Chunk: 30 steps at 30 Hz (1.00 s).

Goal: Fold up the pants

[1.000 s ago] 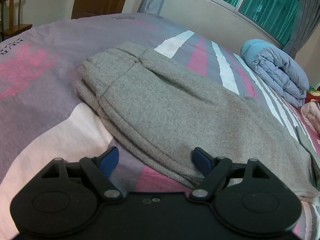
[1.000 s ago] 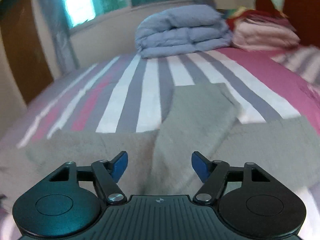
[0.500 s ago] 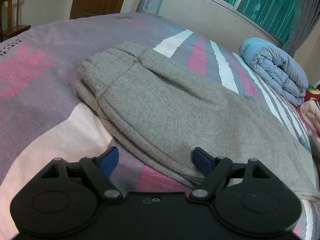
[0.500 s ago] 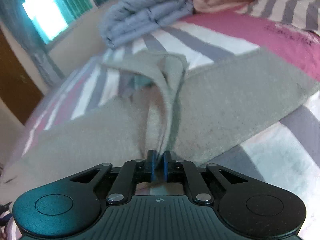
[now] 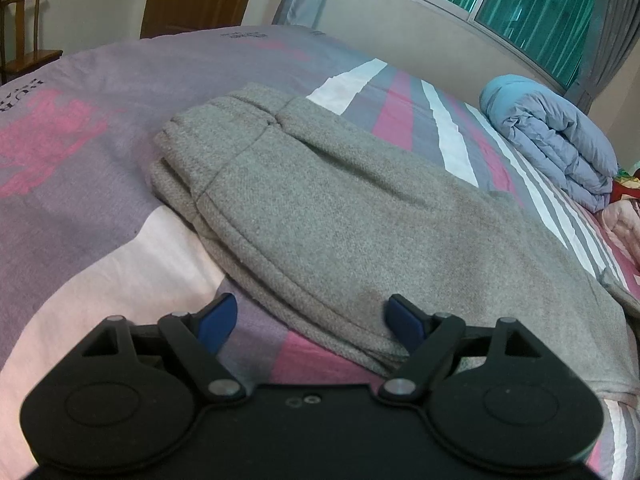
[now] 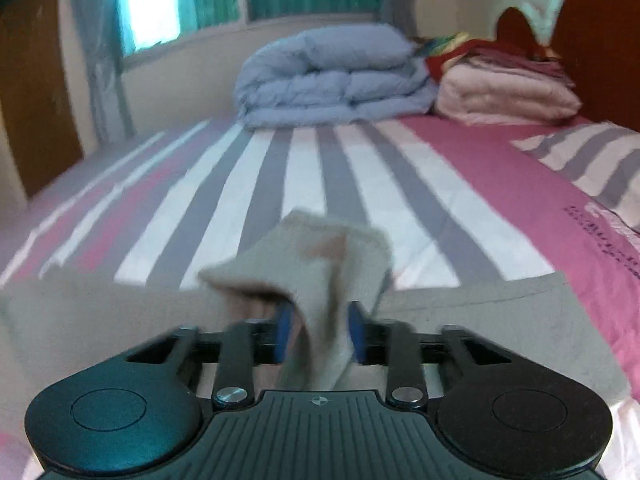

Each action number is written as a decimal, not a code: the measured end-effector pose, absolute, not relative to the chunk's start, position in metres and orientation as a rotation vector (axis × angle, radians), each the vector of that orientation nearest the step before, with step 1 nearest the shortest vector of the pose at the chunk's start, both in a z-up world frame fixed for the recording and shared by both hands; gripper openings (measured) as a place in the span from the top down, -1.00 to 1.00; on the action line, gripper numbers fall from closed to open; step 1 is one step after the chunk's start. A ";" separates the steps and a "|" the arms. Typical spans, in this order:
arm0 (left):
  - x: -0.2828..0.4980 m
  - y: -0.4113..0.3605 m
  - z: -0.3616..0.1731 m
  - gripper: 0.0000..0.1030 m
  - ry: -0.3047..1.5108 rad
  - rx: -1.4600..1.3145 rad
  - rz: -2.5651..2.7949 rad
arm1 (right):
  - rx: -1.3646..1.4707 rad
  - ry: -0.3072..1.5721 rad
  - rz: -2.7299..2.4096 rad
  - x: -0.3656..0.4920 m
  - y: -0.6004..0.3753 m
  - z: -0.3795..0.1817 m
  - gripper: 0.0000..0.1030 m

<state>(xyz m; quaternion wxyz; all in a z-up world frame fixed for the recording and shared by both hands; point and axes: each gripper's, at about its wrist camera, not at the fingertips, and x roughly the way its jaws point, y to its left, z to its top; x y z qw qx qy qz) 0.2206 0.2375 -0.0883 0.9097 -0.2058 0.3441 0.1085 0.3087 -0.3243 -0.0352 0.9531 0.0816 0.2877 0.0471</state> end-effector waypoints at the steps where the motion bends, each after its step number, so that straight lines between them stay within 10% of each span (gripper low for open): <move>1: 0.220 0.237 -0.088 -0.47 0.708 -0.424 0.224 | 0.241 0.585 0.080 0.303 -0.337 -0.035 0.94; 9: 0.222 0.238 -0.088 -0.47 0.718 -0.422 0.220 | 0.734 0.627 -0.073 0.247 -0.454 -0.099 0.94; 19: 0.221 0.229 -0.089 -0.49 0.703 -0.420 0.265 | 0.123 0.573 0.149 0.281 -0.373 -0.052 0.89; 25: 0.222 0.230 -0.089 -0.49 0.708 -0.423 0.261 | -0.076 0.569 0.212 0.306 -0.337 -0.069 0.11; 30: 0.222 0.231 -0.090 -0.52 0.702 -0.421 0.256 | -0.053 0.535 0.180 0.290 -0.342 -0.068 0.11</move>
